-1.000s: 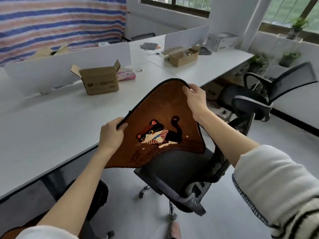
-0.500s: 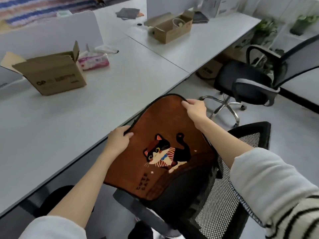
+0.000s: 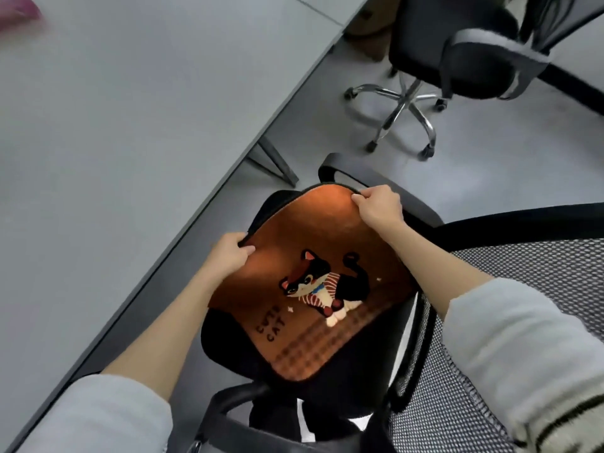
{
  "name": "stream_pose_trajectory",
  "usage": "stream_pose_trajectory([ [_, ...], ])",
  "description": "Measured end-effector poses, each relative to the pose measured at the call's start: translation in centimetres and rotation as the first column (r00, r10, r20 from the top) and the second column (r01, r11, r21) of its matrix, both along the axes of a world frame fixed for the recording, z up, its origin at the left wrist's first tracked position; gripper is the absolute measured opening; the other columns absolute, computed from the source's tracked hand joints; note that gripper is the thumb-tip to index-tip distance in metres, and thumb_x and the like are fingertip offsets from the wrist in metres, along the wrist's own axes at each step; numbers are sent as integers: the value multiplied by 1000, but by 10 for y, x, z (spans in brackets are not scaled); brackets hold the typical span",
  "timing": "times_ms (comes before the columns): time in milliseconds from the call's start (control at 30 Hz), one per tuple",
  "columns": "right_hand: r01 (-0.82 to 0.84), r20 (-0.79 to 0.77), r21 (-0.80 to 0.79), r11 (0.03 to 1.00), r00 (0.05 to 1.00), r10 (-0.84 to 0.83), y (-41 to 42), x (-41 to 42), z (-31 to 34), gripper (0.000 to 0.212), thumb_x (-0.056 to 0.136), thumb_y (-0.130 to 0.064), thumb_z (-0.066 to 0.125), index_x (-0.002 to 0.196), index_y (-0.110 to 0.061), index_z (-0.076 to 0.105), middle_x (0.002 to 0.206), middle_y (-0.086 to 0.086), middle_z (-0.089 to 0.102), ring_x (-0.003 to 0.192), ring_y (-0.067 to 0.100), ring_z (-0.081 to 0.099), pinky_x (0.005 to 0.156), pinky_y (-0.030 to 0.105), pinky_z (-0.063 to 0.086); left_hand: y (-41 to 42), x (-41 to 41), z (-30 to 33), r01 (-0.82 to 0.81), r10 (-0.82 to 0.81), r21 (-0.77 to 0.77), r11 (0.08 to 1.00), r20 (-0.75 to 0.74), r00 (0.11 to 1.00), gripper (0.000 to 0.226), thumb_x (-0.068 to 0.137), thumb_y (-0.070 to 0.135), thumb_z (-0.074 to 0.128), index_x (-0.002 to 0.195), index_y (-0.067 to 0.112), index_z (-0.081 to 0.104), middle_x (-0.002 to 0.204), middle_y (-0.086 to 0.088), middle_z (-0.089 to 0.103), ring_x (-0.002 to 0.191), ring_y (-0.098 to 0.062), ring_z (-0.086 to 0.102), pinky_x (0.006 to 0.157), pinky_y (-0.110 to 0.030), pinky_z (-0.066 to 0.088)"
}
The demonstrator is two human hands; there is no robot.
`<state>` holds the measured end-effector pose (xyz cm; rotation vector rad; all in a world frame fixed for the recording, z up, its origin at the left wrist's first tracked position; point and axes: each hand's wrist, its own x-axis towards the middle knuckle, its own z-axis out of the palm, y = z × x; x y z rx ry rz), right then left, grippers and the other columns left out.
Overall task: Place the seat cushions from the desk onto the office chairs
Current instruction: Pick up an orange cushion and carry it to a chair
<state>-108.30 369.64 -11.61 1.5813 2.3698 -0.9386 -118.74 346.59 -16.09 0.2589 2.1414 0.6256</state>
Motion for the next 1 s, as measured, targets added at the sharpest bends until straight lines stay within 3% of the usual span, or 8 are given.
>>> stream_pose_trajectory([
  [100,-61,75,46,997,995,58,12,-3,-18,30,94,-27,52,94,-3,70,99,17,68,99,35,61,75,30,43,16,-14,-18,60,-58,-45,997,41,997,31,92,20,54,122,12,59,118,-12,63,107,-31,58,91,-33,46],
  [267,-135,129,27,991,983,130,19,-28,-56,31,95,-28,50,106,-4,66,107,19,66,103,37,58,77,33,44,22,-19,-59,169,-153,-217,962,86,984,41,92,23,52,133,15,50,129,-13,57,113,-32,56,95,-35,46],
  [333,-172,83,12,985,982,171,10,-33,-80,33,97,-25,45,120,-7,60,116,19,63,112,38,55,87,36,45,21,-13,-79,179,-167,-286,941,68,984,47,96,25,47,141,19,39,141,-11,47,125,-32,48,103,-36,41],
  [433,-218,124,-29,976,968,220,-6,-17,-116,50,97,-28,41,145,-15,31,136,18,49,125,39,45,102,50,39,19,1,-99,193,-228,-360,913,-58,972,40,99,22,39,139,18,39,135,-12,51,119,-32,51,86,-35,42],
  [500,-248,155,-63,967,954,255,-12,3,-140,56,98,-29,40,148,-13,22,146,21,36,137,37,32,110,47,32,18,10,-109,155,-209,-312,937,-147,967,34,100,18,37,133,12,42,127,-16,55,111,-35,54,77,-36,40],
  [700,-316,282,35,948,913,293,-16,48,-180,55,100,-38,32,149,-19,20,159,13,10,147,30,5,119,49,14,31,5,-142,113,-135,-91,989,-287,949,40,99,14,38,139,16,40,126,-19,54,111,-36,52,88,-42,42],
  [867,-605,283,193,772,788,547,-23,59,-210,55,97,-42,34,148,-22,27,157,11,19,146,30,14,116,57,15,69,17,-166,403,-436,-192,895,-567,699,56,98,28,35,150,21,13,155,-15,17,143,-34,15,114,-54,18],
  [1000,-608,260,281,743,793,551,-22,55,-241,56,95,-49,31,147,-26,29,156,8,24,145,28,19,115,59,12,116,23,-196,632,-577,-200,749,-665,474,57,97,36,24,148,13,16,157,-13,11,145,-30,9,116,-51,8],
])
